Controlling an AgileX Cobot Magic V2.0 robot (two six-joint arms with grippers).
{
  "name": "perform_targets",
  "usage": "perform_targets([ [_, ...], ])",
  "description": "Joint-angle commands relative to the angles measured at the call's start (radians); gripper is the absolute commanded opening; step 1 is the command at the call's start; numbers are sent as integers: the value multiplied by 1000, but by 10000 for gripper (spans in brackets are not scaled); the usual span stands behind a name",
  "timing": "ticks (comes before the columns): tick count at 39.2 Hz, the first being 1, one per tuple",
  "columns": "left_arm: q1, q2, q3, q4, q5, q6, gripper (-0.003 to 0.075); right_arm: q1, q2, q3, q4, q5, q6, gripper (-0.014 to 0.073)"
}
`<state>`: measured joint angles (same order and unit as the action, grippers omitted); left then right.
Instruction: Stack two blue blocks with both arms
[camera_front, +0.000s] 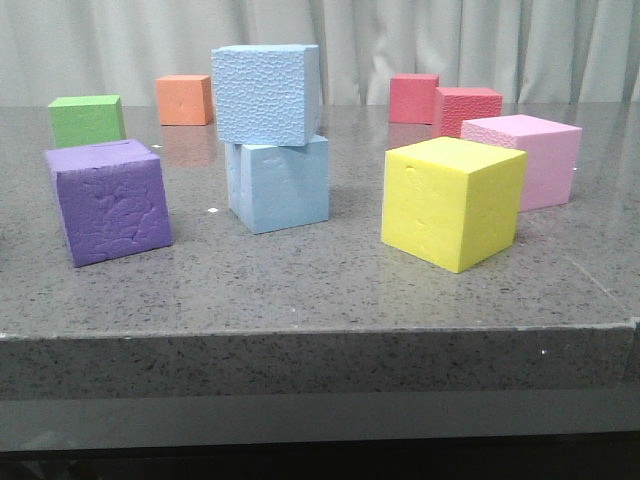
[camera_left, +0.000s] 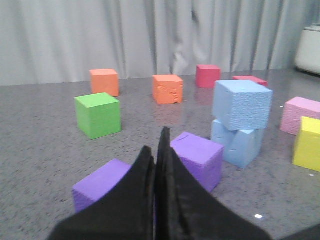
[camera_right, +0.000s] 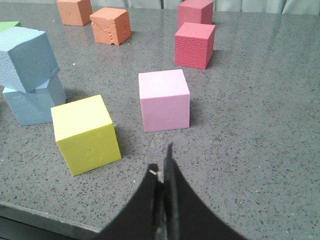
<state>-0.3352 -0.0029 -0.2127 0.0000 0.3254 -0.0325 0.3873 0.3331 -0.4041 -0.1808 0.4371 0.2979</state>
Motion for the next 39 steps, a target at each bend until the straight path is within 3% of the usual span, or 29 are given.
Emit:
perform_targets([
  [1, 76, -17, 22, -15, -91, 1, -20, -6, 6, -28, -9, -79, -1, -67],
  [15, 326, -22, 209, -15, -251, 1, -20, -6, 6, -28, -9, -79, -1, -67],
  [19, 365, -22, 221, -15, -228, 1, -20, -6, 6, -28, -9, -79, -1, -67],
  [39, 381, -20, 221, -15, -237, 1, -20, -6, 6, -28, -9, -79, -1, -67],
])
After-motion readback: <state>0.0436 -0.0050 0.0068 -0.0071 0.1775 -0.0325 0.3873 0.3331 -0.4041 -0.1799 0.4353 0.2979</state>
